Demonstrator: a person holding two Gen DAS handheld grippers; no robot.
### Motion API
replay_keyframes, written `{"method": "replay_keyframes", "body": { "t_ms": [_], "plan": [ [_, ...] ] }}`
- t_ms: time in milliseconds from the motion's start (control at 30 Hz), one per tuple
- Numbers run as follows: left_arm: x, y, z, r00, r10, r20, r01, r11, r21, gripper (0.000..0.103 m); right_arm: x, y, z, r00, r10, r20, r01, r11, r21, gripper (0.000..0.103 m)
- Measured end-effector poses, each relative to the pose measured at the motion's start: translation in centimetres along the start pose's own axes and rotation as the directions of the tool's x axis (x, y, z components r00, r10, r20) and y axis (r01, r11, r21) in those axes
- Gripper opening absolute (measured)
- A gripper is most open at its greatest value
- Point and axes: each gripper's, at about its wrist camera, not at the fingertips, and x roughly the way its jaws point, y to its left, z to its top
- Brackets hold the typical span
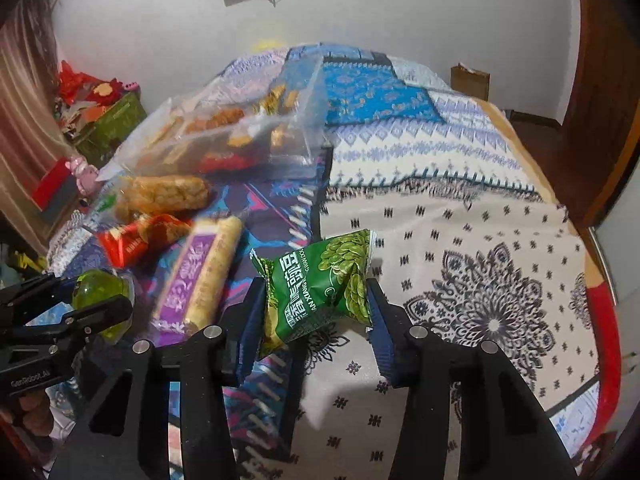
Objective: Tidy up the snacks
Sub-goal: 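Grasp and lift the jelly cup with left tool while right tool lifts the pea snack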
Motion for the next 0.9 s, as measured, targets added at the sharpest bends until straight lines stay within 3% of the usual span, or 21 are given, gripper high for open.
{"method": "replay_keyframes", "body": {
  "t_ms": [400,900],
  "plan": [
    [-3.9,1.2,3.1,0.990,0.029,0.136,-0.026,0.999,-0.023,0.049,-2.3,2.1,3.3,0.992,0.041,0.119,-0.037,0.999,-0.030,0.044],
    [-3.5,5.6,10.2,0.965,0.103,0.240,-0.088,0.993,-0.074,0.049,-1.0,4.7,9.7,0.972,0.095,0.215,-0.081,0.994,-0.074,0.044]
  ]
}}
